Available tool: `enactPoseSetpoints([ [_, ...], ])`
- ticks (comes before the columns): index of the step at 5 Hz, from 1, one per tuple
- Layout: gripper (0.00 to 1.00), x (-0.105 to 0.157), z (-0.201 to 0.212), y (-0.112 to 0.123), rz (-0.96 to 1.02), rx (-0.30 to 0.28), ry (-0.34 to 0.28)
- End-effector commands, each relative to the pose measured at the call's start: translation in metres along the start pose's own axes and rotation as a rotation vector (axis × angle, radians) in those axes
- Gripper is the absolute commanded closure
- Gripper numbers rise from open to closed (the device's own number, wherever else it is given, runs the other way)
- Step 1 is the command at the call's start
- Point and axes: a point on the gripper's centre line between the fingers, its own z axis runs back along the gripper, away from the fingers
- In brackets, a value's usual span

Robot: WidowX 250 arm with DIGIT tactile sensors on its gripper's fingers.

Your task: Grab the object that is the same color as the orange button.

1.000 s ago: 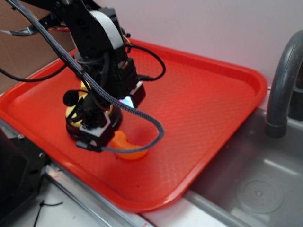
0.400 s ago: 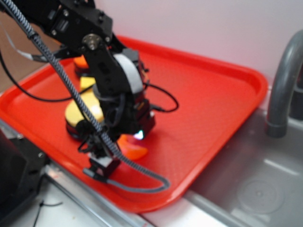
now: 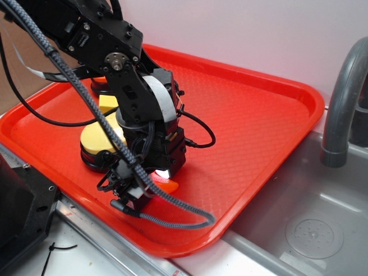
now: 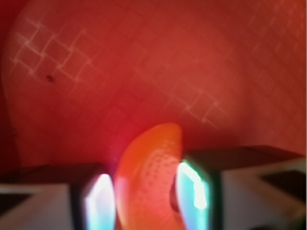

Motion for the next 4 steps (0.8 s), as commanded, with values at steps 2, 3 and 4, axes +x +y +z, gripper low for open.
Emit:
enactPoseSetpoints([
  [2,1.00,-0.004,0.023,0.005,0.125,0.012,-0.009],
  [3,1.00,-0.009,0.043,0.010,0.227,0.002,-0.028],
  [4,1.00,-0.017,0.071,0.017,0.428,-0.024,-0.069],
])
